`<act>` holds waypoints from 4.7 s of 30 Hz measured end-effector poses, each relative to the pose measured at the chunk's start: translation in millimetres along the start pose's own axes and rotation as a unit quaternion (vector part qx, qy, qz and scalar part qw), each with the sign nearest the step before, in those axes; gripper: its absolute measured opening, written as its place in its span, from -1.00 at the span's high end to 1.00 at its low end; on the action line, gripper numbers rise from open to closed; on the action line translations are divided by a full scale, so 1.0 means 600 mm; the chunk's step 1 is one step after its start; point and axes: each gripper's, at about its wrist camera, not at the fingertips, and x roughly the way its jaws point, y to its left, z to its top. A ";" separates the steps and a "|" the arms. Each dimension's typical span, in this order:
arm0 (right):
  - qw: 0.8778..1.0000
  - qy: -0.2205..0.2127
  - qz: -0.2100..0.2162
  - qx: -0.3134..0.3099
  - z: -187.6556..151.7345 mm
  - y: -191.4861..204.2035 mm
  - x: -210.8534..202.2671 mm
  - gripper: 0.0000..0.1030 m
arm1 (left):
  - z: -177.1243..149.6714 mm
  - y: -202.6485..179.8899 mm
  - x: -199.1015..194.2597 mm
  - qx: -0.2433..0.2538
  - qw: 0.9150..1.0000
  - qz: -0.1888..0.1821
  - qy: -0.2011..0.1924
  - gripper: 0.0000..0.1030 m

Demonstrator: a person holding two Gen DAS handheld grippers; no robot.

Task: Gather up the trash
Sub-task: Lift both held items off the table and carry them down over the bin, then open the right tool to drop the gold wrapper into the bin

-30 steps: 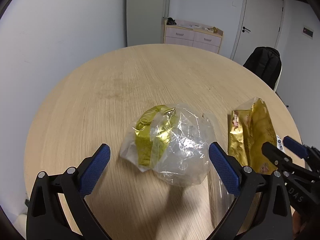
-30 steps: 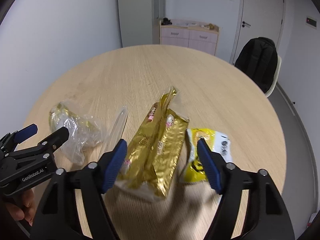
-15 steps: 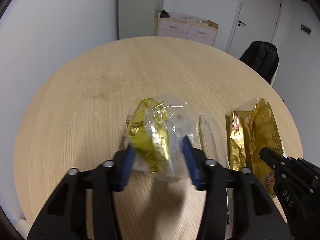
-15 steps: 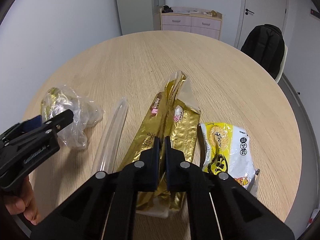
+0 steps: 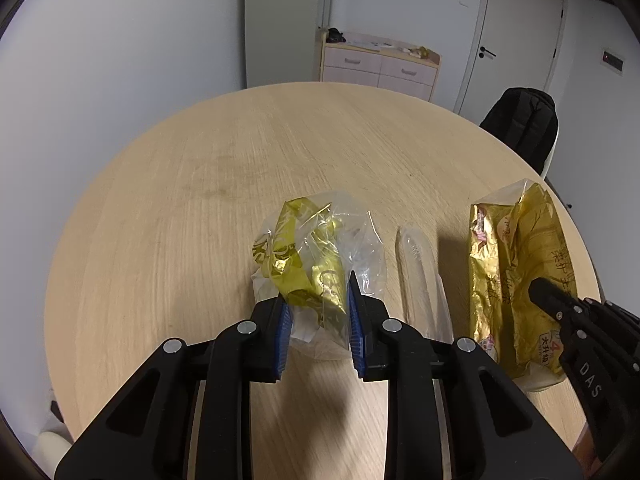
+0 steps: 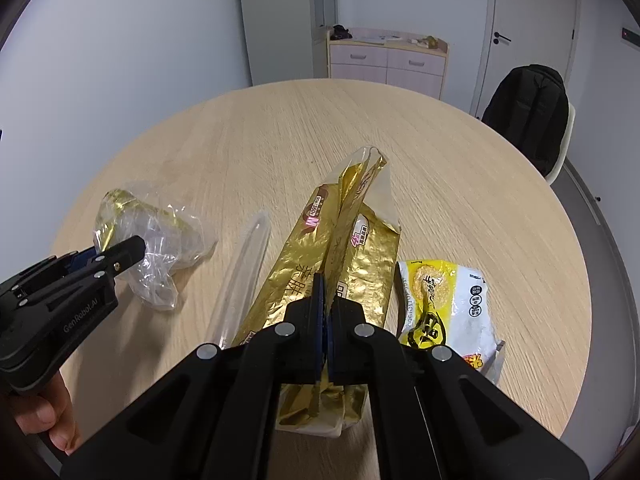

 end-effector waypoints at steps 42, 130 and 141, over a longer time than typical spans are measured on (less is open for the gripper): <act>0.998 -0.056 0.006 -0.010 -0.097 0.002 -0.186 0.99 | -0.148 -0.009 -0.218 -0.013 0.999 0.015 -0.040 0.53; 0.996 0.086 -0.010 -0.023 -0.526 0.003 0.021 1.00 | -0.565 0.008 0.011 -0.023 0.995 -0.011 0.097 0.53; 0.991 0.129 0.001 -0.027 -0.525 0.005 0.137 0.99 | -0.566 0.013 0.108 -0.014 0.993 -0.008 0.114 0.52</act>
